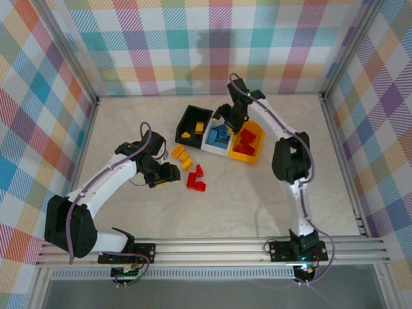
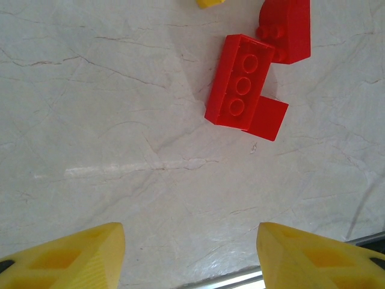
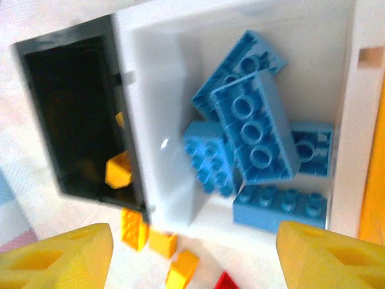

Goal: Sort the legos into containers by color

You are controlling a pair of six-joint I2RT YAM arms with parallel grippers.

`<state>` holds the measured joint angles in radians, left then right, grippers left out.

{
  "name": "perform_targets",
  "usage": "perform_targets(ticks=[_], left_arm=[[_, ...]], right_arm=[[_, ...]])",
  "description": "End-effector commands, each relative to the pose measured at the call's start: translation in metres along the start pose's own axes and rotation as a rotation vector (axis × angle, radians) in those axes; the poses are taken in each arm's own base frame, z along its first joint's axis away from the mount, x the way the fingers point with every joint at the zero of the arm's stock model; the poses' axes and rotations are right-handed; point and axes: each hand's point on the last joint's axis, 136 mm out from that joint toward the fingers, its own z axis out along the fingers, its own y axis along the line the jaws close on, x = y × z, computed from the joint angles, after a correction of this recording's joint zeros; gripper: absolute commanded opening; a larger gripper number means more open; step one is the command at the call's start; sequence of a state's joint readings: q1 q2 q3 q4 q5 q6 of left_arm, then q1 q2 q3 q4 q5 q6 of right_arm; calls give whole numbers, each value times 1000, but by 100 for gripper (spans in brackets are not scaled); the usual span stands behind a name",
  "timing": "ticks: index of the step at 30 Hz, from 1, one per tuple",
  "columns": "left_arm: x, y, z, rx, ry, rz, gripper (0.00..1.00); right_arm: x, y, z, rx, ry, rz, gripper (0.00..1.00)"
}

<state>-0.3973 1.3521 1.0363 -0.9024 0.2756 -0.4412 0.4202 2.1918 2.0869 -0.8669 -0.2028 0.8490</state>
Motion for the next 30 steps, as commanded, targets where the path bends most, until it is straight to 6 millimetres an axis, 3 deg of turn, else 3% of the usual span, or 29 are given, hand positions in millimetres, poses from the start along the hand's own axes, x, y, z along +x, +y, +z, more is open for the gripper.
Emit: perform_targets(ticks=[1, 4, 6, 12, 15, 20, 30], left_arm=[[0, -1, 3, 15, -5, -16, 60], [1, -2, 9, 12, -2, -12, 60], [1, -4, 15, 6, 5, -9, 60], [-7, -13, 38, -17, 23, 17, 60], [-17, -21, 50, -26, 33, 35, 61], [-31, -31, 71, -50, 63, 71, 61], [-44, -40, 103, -81, 109, 115, 61]], right_arm=[[14, 37, -60, -161, -41, -165, 73], [36, 25, -76, -184, -26, -213, 74], [61, 13, -79, -202, 26, -248, 74], [142, -51, -71, -90, 150, -285, 74], [172, -76, -70, -67, 181, -269, 75], [193, -100, -74, -44, 193, -231, 74], [213, -119, -76, -16, 223, -218, 74]])
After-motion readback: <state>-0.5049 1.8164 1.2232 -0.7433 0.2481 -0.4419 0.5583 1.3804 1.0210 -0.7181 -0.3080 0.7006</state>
